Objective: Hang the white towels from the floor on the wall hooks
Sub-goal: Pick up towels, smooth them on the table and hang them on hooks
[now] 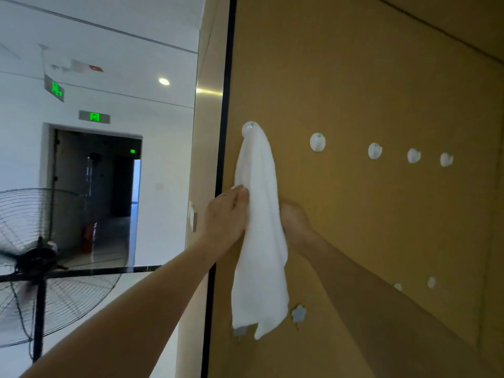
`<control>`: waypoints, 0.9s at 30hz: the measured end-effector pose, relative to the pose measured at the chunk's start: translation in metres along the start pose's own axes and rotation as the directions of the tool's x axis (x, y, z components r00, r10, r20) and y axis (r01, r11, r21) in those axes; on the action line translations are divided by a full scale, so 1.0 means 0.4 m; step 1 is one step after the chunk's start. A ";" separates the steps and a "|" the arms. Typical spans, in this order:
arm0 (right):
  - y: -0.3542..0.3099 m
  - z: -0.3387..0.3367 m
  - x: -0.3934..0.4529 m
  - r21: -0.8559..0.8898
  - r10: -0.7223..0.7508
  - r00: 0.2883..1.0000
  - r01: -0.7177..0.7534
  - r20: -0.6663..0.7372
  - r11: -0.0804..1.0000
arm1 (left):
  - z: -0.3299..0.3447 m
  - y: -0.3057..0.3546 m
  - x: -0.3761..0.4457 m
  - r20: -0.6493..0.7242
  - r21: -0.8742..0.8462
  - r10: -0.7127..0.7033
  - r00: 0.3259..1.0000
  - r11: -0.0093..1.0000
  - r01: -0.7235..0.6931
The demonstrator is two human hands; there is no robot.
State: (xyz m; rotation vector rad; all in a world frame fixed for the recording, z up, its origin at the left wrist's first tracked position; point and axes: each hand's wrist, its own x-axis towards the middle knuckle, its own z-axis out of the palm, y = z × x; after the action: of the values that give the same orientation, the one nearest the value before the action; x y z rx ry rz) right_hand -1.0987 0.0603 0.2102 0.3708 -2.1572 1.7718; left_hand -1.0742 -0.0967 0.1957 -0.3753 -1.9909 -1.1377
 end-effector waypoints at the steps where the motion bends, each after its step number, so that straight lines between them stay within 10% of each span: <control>1: 0.001 -0.010 -0.007 0.018 0.019 1.000 -0.019 -0.018 1.000 | -0.003 0.019 -0.011 0.023 -0.018 -0.017 1.000 1.000 0.018; 8: -0.010 -0.061 -0.171 -0.354 -0.016 0.993 0.056 0.115 0.933 | 0.015 0.042 -0.089 0.228 0.300 -0.115 0.967 0.953 0.043; 15: -0.010 -0.226 -0.360 -0.484 -0.005 0.999 0.028 0.049 0.874 | 0.035 0.205 -0.217 0.152 0.493 -0.053 0.987 0.870 -0.030; 27: -0.012 -0.806 -0.899 -0.805 0.036 0.958 -0.260 -0.286 0.533 | 0.393 0.778 -0.647 0.463 0.177 0.158 0.872 0.948 -0.266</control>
State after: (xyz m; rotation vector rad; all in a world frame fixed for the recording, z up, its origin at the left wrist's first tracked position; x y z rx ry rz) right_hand -0.7411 0.3736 0.1253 -0.2797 -2.5828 0.5711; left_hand -0.8020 0.2369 0.1386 -0.7660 -2.3774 -0.7026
